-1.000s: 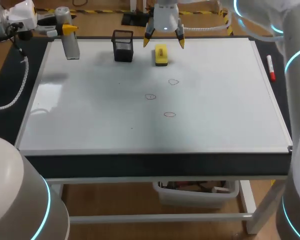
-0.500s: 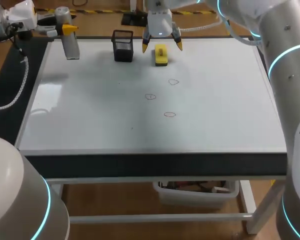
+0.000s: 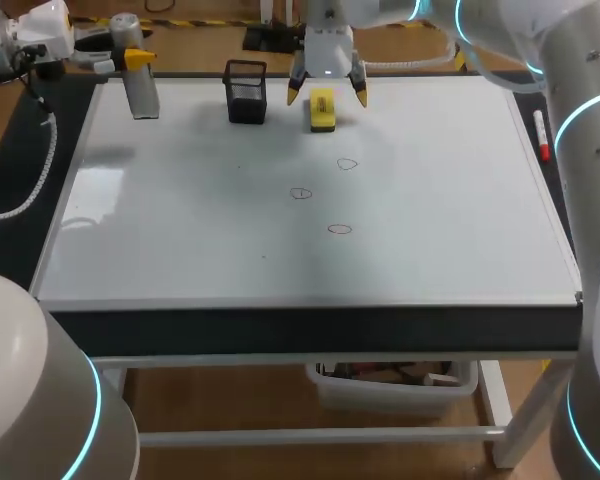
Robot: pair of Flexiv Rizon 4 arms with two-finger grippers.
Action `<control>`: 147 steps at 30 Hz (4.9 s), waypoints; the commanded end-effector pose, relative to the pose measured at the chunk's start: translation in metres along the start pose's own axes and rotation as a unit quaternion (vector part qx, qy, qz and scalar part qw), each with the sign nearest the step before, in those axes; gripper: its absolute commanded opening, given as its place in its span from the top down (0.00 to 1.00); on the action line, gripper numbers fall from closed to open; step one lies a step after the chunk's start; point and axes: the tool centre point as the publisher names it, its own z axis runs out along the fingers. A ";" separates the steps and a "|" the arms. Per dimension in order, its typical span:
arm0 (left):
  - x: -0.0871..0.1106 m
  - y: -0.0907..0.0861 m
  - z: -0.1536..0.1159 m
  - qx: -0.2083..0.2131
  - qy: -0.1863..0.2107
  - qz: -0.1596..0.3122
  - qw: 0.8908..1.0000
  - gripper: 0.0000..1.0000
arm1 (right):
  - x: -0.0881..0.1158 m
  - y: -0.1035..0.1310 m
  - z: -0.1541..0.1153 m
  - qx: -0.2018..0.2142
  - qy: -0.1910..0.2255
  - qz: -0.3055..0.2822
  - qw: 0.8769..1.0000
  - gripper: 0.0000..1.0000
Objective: Pick up the inspection probe, press it on each red-marked spot on the whiteboard one by one, put down the probe, pick up the eraser, and wipe off all the red marks.
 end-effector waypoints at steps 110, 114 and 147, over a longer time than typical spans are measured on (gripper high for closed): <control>0.002 -0.002 0.001 -0.001 -0.003 0.001 1.000 1.00 | 0.236 0.082 -0.058 -0.027 0.030 0.271 0.962 1.00; 0.002 -0.002 0.001 -0.001 -0.003 0.001 1.000 1.00 | 0.247 0.088 -0.058 -0.018 0.052 0.281 0.958 1.00; 0.002 -0.002 0.001 -0.001 -0.003 0.001 1.000 1.00 | 0.261 0.096 -0.056 -0.017 0.029 0.308 0.951 1.00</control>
